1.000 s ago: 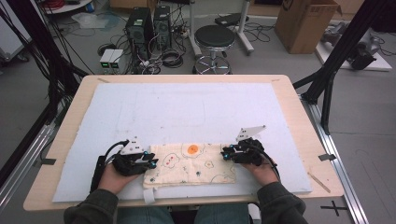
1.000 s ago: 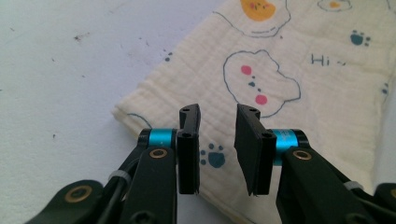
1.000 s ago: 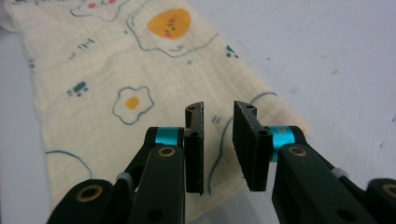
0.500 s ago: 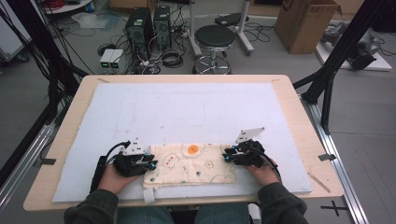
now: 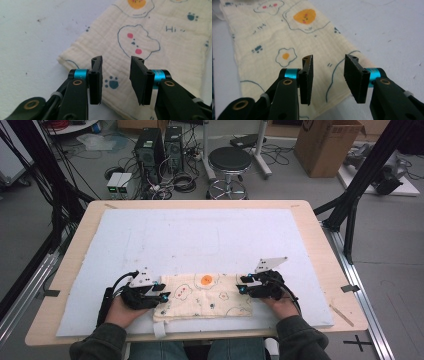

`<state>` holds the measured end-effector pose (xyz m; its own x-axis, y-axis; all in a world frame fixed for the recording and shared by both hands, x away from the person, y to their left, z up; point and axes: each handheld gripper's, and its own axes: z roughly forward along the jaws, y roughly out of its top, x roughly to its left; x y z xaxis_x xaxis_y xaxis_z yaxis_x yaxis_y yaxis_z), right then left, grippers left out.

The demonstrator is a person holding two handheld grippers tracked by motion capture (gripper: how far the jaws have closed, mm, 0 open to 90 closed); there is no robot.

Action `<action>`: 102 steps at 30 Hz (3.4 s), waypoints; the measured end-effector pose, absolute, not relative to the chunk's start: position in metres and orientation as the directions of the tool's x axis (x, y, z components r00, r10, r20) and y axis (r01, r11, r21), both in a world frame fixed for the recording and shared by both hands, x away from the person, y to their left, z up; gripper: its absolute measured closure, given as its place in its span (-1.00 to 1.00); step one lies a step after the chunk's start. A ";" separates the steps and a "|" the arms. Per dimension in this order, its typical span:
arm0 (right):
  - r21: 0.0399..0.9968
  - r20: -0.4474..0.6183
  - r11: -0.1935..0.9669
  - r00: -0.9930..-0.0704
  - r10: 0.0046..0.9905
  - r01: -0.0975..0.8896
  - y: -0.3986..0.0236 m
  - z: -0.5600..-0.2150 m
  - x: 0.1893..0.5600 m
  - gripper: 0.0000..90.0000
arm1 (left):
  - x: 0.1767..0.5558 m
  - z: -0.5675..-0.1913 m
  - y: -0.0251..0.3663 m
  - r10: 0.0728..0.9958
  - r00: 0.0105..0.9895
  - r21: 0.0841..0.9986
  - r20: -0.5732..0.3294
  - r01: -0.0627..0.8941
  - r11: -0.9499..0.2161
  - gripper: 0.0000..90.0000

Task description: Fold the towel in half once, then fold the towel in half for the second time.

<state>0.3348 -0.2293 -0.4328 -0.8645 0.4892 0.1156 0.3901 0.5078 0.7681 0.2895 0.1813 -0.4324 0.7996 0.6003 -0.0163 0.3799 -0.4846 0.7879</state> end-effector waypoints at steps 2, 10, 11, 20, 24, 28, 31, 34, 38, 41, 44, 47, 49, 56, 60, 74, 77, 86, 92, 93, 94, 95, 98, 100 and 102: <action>0.776 0.123 0.494 -0.862 0.492 0.393 -0.229 -0.431 0.334 0.26 | 0.289 -0.431 0.182 0.603 0.798 0.795 -0.021 0.379 -0.474 0.34; 0.787 0.125 0.486 -0.870 0.478 0.380 -0.225 -0.428 0.332 0.06 | 0.289 -0.427 0.184 0.614 0.789 0.813 -0.024 0.373 -0.448 0.23; 0.789 0.127 0.481 -0.868 0.480 0.381 -0.225 -0.428 0.332 0.05 | 0.289 -0.426 0.185 0.615 0.788 0.815 -0.028 0.373 -0.442 0.22; 0.807 0.121 0.450 -0.854 0.506 0.381 -0.228 -0.425 0.332 -0.12 | 0.289 -0.422 0.187 0.620 0.783 0.838 -0.058 0.376 -0.397 0.11; 0.810 0.124 0.440 -0.847 0.516 0.387 -0.230 -0.424 0.333 -0.17 | 0.289 -0.422 0.188 0.626 0.777 0.842 -0.064 0.379 -0.384 0.08; 0.813 0.116 0.440 -0.846 0.520 0.382 -0.231 -0.424 0.333 -0.21 | 0.290 -0.421 0.189 0.625 0.778 0.843 -0.064 0.377 -0.383 0.04; 0.813 0.121 0.437 -0.845 0.522 0.386 -0.231 -0.423 0.333 -0.23 | 0.290 -0.421 0.188 0.625 0.778 0.843 -0.067 0.379 -0.381 0.04; 0.814 0.120 0.434 -0.844 0.523 0.385 -0.231 -0.423 0.333 -0.25 | 0.290 -0.421 0.189 0.623 0.779 0.844 -0.068 0.378 -0.380 0.03; 0.809 0.125 0.433 -0.837 0.532 0.396 -0.231 -0.424 0.334 -0.29 | 0.290 -0.421 0.189 0.628 0.775 0.846 -0.072 0.381 -0.373 0.03; 0.814 0.120 0.431 -0.839 0.531 0.389 -0.231 -0.423 0.333 -0.32 | 0.290 -0.420 0.189 0.632 0.771 0.850 -0.080 0.384 -0.361 0.00; 0.815 0.120 0.426 -0.835 0.537 0.392 -0.232 -0.422 0.333 -0.33 | 0.290 -0.420 0.190 0.636 0.767 0.851 -0.089 0.390 -0.352 -0.03; 0.816 0.120 0.425 -0.834 0.539 0.392 -0.232 -0.422 0.333 -0.34 | 0.290 -0.419 0.191 0.630 0.773 0.850 -0.077 0.381 -0.364 -0.04; 0.817 0.116 0.427 -0.836 0.536 0.387 -0.232 -0.422 0.333 -0.34 | 0.290 -0.420 0.190 0.635 0.768 0.851 -0.083 0.386 -0.357 -0.04; 0.813 0.122 0.429 -0.835 0.536 0.393 -0.231 -0.422 0.334 -0.34 | 0.291 -0.420 0.190 0.639 0.765 0.852 -0.083 0.387 -0.353 -0.06; 0.810 0.122 0.431 -0.834 0.538 0.397 -0.231 -0.422 0.336 -0.34 | 0.292 -0.419 0.192 0.645 0.760 0.855 -0.084 0.388 -0.345 -0.07; 0.792 0.154 0.424 -0.816 0.557 0.440 -0.234 -0.408 0.371 0.01 | 0.325 -0.405 0.195 0.696 0.709 0.855 -0.115 0.428 -0.294 -0.02; 0.769 0.185 0.425 -0.802 0.568 0.478 -0.233 -0.409 0.382 0.14 | 0.333 -0.406 0.194 0.708 0.696 0.859 -0.120 0.431 -0.278 0.03; 0.706 0.245 0.455 -0.791 0.561 0.542 -0.234 -0.423 0.393 0.25 | 0.352 -0.421 0.200 0.728 0.663 0.806 -0.176 0.522 -0.281 0.07; 0.695 0.265 0.450 -0.782 0.565 0.561 -0.241 -0.432 0.389 0.25 | 0.356 -0.428 0.196 0.700 0.691 0.762 -0.181 0.548 -0.344 0.14; 0.696 0.265 0.451 -0.784 0.561 0.558 -0.243 -0.433 0.389 0.25 | 0.356 -0.429 0.194 0.695 0.695 0.755 -0.182 0.551 -0.354 0.14; 0.697 0.269 0.445 -0.781 0.564 0.562 -0.244 -0.433 0.388 0.25 | 0.356 -0.430 0.193 0.692 0.698 0.747 -0.184 0.557 -0.363 0.15; 0.697 0.275 0.443 -0.781 0.561 0.564 -0.245 -0.434 0.387 0.25 | 0.356 -0.432 0.192 0.685 0.705 0.738 -0.184 0.559 -0.376 0.18; 0.692 0.278 0.443 -0.777 0.565 0.570 -0.247 -0.436 0.386 0.25 | 0.355 -0.436 0.189 0.685 0.710 0.722 -0.161 0.558 -0.408 0.27; 0.692 0.272 0.448 -0.779 0.565 0.567 -0.247 -0.438 0.387 0.27 | 0.355 -0.438 0.189 0.682 0.714 0.717 -0.159 0.559 -0.417 0.33; 0.684 0.274 0.456 -0.781 0.562 0.569 -0.245 -0.439 0.387 0.27 | 0.355 -0.437 0.189 0.675 0.718 0.720 -0.171 0.559 -0.412 0.44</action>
<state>0.3872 -0.2453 -0.4388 -0.7806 0.5617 0.2740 0.5687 0.4565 0.6842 0.3546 0.1894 -0.4372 0.7178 0.6750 -0.1710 0.5590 -0.4121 0.7195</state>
